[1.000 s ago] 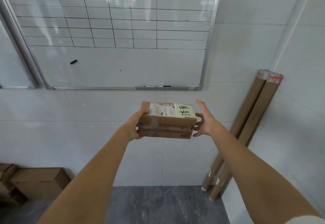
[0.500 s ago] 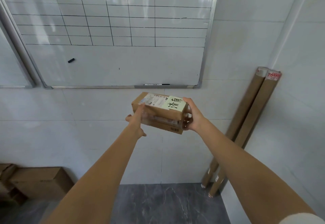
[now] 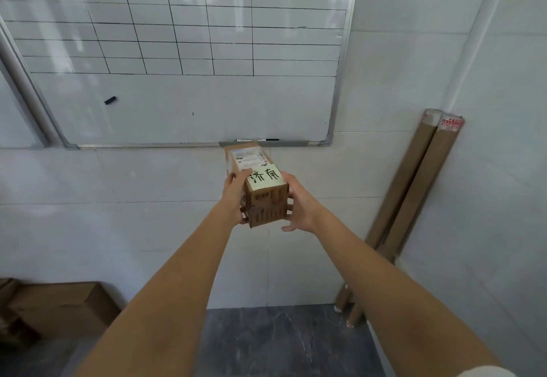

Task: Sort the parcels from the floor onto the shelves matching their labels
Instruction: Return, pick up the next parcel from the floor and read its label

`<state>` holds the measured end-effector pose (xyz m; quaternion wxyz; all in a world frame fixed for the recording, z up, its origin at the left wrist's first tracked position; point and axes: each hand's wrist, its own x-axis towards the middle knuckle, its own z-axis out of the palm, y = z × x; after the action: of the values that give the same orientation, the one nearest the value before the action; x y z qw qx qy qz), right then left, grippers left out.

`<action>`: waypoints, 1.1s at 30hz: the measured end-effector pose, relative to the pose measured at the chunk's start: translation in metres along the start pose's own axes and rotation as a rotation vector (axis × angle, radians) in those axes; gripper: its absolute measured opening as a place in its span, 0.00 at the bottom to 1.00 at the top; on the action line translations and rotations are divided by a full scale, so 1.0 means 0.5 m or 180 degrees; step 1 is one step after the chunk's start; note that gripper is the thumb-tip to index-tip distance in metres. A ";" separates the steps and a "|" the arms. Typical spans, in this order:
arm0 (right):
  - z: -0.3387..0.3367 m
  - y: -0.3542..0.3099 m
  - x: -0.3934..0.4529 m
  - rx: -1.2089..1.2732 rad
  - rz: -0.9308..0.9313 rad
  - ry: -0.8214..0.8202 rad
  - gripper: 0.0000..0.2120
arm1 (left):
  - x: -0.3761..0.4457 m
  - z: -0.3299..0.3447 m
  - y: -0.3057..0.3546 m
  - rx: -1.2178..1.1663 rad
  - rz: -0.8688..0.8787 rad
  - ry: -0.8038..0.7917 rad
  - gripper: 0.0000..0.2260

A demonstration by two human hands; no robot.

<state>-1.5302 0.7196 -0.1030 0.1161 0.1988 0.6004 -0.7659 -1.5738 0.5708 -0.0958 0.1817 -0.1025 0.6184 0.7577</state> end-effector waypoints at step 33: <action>0.054 -0.171 -0.067 0.0412 -0.2551 -0.0378 0.30 | -0.102 0.067 0.149 -0.0208 0.2759 -0.0787 0.22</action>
<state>-1.5403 0.7130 -0.0082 -0.1697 -0.0885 0.5731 -0.7968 -1.5550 0.5831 -0.0023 -0.0832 0.2515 0.5536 0.7895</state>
